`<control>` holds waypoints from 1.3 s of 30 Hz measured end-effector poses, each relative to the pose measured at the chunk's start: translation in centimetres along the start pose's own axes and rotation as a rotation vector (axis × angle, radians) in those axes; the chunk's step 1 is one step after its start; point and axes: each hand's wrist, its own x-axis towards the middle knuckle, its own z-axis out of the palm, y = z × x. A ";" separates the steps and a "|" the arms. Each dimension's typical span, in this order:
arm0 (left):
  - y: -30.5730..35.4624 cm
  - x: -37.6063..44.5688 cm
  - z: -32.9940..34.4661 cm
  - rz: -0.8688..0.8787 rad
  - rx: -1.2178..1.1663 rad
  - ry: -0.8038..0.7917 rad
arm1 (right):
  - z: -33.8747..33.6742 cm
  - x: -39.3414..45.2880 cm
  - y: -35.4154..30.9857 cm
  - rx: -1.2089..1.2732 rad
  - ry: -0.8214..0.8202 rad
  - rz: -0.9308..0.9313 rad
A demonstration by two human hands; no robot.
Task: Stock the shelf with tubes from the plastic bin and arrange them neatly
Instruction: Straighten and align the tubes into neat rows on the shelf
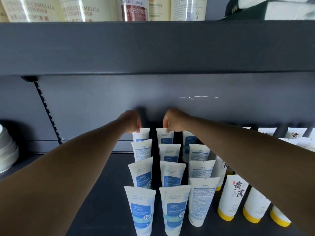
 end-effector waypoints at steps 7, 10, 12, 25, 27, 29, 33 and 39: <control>-0.2 0.2 0.3 -0.030 -0.010 0.033 | 0.1 0.1 0.2 -0.037 -0.023 -0.021; -0.6 0.2 0.6 -0.066 -0.023 0.050 | 0.0 0.1 0.5 0.028 -0.020 0.023; -0.7 0.1 0.7 -0.079 -0.033 0.058 | -0.1 0.1 0.6 0.063 -0.006 0.046; -0.2 -0.7 0.4 -0.084 -0.063 0.028 | -0.9 -1.1 0.8 0.002 -0.012 -0.019; 0.3 -1.1 0.0 -0.079 -0.075 0.026 | -1.2 -1.6 1.0 0.029 0.019 -0.031; 0.8 -1.5 -0.4 -0.077 -0.084 0.033 | -1.5 -2.1 1.3 0.025 0.026 -0.035; 2.2 -2.6 -1.1 -0.059 -0.094 0.059 | -2.0 -3.3 2.1 0.003 0.033 -0.037; 4.8 -4.7 -1.7 -0.041 -0.094 0.059 | -3.0 -5.8 3.1 -0.045 0.029 -0.034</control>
